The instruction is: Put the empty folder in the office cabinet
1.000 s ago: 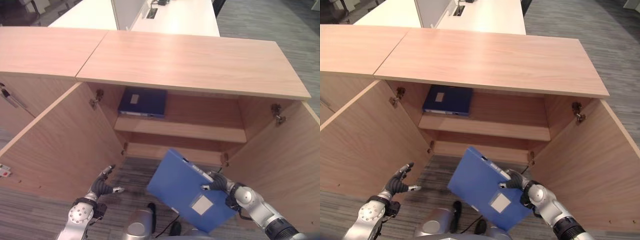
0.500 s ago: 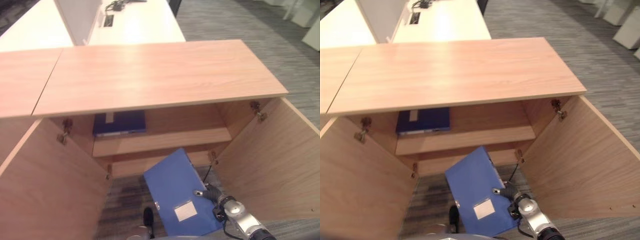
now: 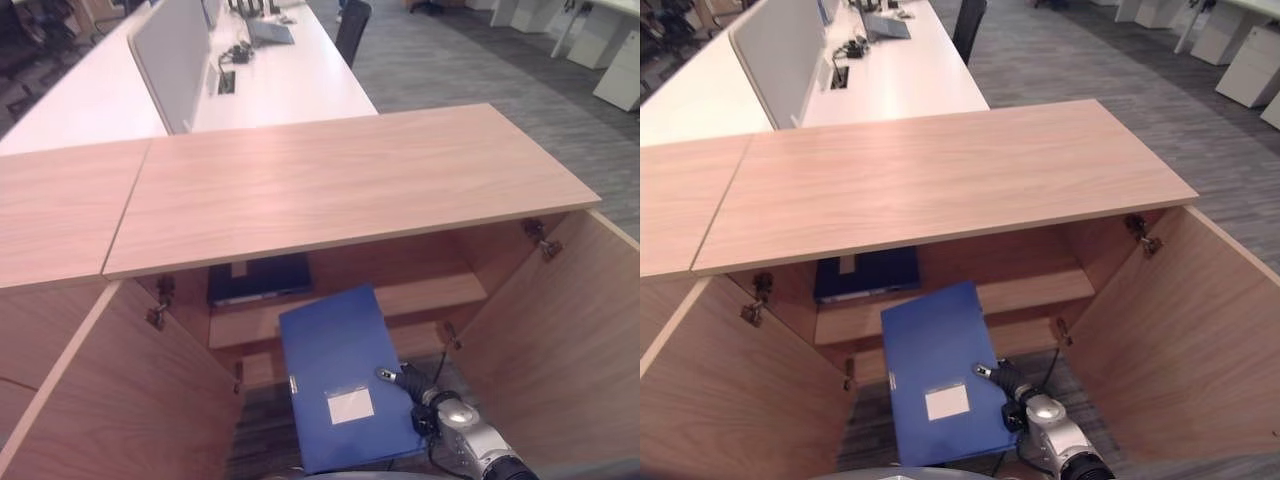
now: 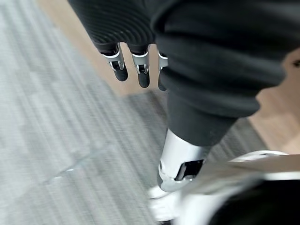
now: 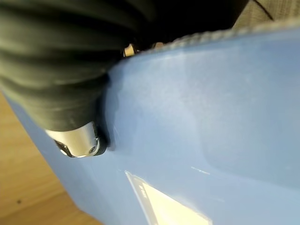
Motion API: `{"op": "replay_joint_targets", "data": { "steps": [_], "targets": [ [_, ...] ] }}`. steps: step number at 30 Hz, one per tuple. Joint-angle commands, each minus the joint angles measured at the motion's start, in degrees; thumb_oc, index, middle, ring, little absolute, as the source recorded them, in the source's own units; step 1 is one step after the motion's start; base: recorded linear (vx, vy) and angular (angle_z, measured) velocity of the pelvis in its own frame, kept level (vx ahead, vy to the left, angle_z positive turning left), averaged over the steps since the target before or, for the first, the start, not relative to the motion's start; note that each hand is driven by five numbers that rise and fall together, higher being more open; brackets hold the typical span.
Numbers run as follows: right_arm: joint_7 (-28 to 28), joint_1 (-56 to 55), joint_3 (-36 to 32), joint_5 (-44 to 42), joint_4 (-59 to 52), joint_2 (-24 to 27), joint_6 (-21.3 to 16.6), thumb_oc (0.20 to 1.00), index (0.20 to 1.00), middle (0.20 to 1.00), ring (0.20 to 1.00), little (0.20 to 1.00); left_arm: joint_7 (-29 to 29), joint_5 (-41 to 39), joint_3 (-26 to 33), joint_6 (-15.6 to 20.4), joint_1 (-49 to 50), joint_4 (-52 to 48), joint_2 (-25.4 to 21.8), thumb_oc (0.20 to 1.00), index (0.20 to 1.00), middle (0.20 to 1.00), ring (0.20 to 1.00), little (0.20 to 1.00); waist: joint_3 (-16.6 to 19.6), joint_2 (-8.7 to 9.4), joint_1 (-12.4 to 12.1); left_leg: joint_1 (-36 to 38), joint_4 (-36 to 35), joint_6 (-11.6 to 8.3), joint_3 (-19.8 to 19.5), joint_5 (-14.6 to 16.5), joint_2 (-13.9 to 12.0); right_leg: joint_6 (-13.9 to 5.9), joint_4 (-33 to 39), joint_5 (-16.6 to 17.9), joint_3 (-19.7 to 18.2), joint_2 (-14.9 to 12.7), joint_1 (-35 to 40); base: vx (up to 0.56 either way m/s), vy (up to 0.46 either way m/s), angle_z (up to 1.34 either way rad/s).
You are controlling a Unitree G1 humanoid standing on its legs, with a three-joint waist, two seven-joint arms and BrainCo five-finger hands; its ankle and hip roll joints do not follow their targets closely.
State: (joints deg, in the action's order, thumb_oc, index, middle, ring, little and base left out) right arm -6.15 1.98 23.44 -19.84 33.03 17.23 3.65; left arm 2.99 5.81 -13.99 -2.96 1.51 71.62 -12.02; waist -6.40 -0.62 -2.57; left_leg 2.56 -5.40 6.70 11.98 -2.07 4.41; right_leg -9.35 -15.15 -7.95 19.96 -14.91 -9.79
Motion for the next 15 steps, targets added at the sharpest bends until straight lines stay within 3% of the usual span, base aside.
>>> {"op": "replay_joint_targets", "data": {
  "steps": [1, 3, 4, 8, 14, 15],
  "targets": [
    [0.45, 4.48, -0.22, -7.26, -4.43, -1.19, -4.53, 0.2, 0.2, 0.2, 0.2, 0.2, 1.71, -1.23, 0.23, 1.87, -1.88, 0.8, -0.46, 1.0, 1.0, 1.0, 1.0, 1.0, -2.52, 0.54, 0.45, 1.03, 0.4, -4.57, -2.27, 4.24, -1.43, 1.45, 7.89, 11.04, 2.0, 2.34, 4.32, 0.14, -0.104, 0.34],
    [1.97, 5.76, -1.56, -12.96, -3.75, -2.11, -5.33, 0.2, 0.2, 0.2, 0.2, 0.2, 2.22, -1.63, 0.57, 1.78, -1.89, 1.15, -0.04, 1.0, 1.0, 1.0, 1.0, 1.0, -1.96, 1.5, 0.07, 1.17, 0.4, -4.8, -2.37, 4.79, -1.53, 1.94, 10.86, 11.4, 1.33, 3.97, 5.76, 0.18, -0.168, 0.33],
    [4.18, 7.88, -4.35, -19.87, -2.67, -3.03, -6.75, 0.2, 0.2, 0.2, 0.2, 0.2, 2.72, -2.31, 1.33, 1.42, -1.21, 2.35, 0.34, 1.0, 1.0, 1.0, 1.0, 1.0, -1.46, 2.06, -0.36, -0.27, 0.4, -5.0, -1.9, 3.52, -2.28, 2.89, 13.14, 12.51, 2.46, 4.55, 5.97, 0.11, -0.188, 0.21],
    [7.75, 10.25, -10.29, -29.71, -1.5, -5.19, -10.39, 0.2, 0.2, 0.2, 0.2, 0.2, 4.52, -1.72, 4.69, -0.7, -2.22, 8.56, -0.06, 1.0, 1.0, 1.0, 1.0, 1.0, -1.15, 3.22, -0.6, -0.85, 0.4, -6.2, -2.27, 3.29, -3.82, 3.23, 13.86, 11.89, 2.92, 5.06, 7.01, 0.11, -0.159, 0.12],
    [10.97, 12.16, -15.63, -35.38, -0.56, -5.49, -13.62, 0.2, 0.2, 0.2, 0.2, 0.2, 6.21, -2.99, 7.05, -1.44, -2.11, 9.63, -1.12, 1.0, 1.0, 1.0, 1.0, 1.0, -2.25, 3.4, -1.18, -1.9, 0.4, -7.64, -3.18, 2.86, -5.57, 3.7, 12.84, 10.74, 4.24, 5.14, 6.72, 0.1, -0.151, 0.19],
    [12.06, 13.3, -16.81, -35.98, 0.02, -4.77, -14.3, 0.2, 0.2, 0.2, 0.2, 0.2, 6.91, -4.18, 7.55, -1.25, -2.16, 9.34, -1.61, 1.0, 1.0, 1.0, 1.0, 1.0, -2.81, 3.08, -1.6, -1.96, 0.4, -8.54, -3.84, 3.78, -6.69, 3.49, 12.06, 9.07, 4.02, 5.78, 6.46, 0.11, -0.16, 0.2]
  ]
}}
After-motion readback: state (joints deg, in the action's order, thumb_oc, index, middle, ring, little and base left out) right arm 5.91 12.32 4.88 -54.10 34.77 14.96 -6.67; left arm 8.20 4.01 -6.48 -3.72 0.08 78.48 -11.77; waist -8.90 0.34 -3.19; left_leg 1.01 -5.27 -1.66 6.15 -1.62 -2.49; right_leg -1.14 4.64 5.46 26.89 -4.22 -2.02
